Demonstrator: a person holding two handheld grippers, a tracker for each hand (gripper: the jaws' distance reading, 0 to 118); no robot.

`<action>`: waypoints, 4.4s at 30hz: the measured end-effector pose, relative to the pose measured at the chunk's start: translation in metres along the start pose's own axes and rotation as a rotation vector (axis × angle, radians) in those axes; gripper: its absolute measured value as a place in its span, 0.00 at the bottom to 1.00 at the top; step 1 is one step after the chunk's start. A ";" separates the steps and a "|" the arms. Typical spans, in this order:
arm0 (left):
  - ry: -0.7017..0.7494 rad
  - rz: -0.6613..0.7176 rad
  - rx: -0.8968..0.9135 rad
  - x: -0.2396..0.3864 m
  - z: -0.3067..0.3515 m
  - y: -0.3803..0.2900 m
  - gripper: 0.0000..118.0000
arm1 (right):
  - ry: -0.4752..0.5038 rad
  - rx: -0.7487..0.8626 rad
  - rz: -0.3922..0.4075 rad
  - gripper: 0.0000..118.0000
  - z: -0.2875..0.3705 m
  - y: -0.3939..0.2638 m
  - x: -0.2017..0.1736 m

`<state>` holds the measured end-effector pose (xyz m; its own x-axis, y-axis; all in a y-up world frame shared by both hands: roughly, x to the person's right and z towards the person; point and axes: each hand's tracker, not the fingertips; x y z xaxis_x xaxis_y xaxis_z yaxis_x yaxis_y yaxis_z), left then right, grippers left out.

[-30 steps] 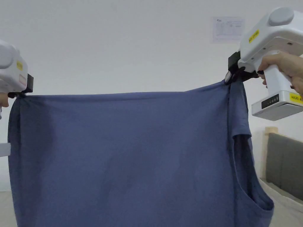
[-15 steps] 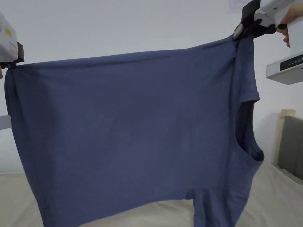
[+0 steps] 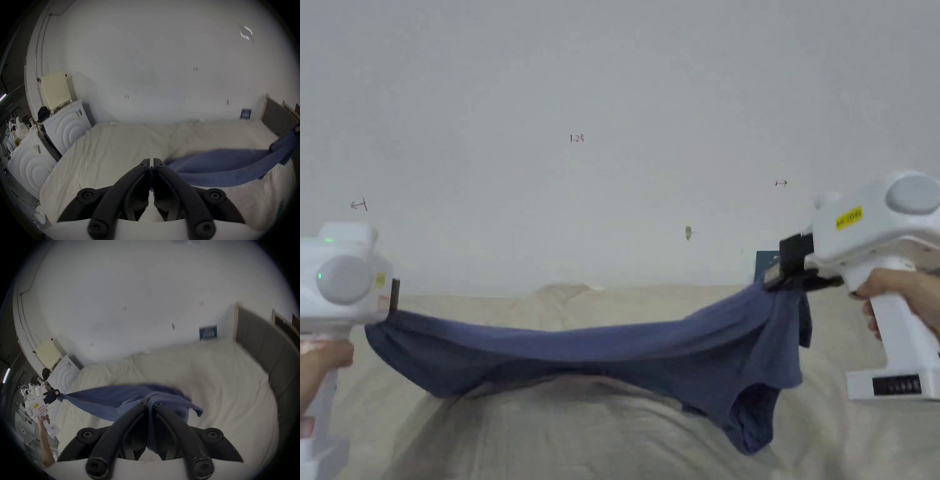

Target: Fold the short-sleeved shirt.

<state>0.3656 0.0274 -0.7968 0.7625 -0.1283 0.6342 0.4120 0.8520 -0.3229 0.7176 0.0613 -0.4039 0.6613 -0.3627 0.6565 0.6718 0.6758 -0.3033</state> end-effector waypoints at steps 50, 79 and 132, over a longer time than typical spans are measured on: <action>-0.253 0.274 -0.214 -0.081 0.305 -0.411 0.97 | -0.247 0.039 0.000 0.81 0.193 -0.485 0.034; -0.100 0.155 -0.311 -0.088 0.261 -0.444 1.00 | -0.135 -0.035 0.073 0.00 0.196 -0.541 -0.022; -0.084 0.169 -0.360 -0.073 0.274 -0.418 0.03 | -0.272 -0.035 0.147 0.01 0.165 -0.508 0.048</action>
<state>0.0009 -0.1798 -0.5158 0.7970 0.0532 0.6017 0.4441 0.6236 -0.6434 0.3528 -0.1938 -0.1048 0.6418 -0.0750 0.7632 0.5899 0.6841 -0.4289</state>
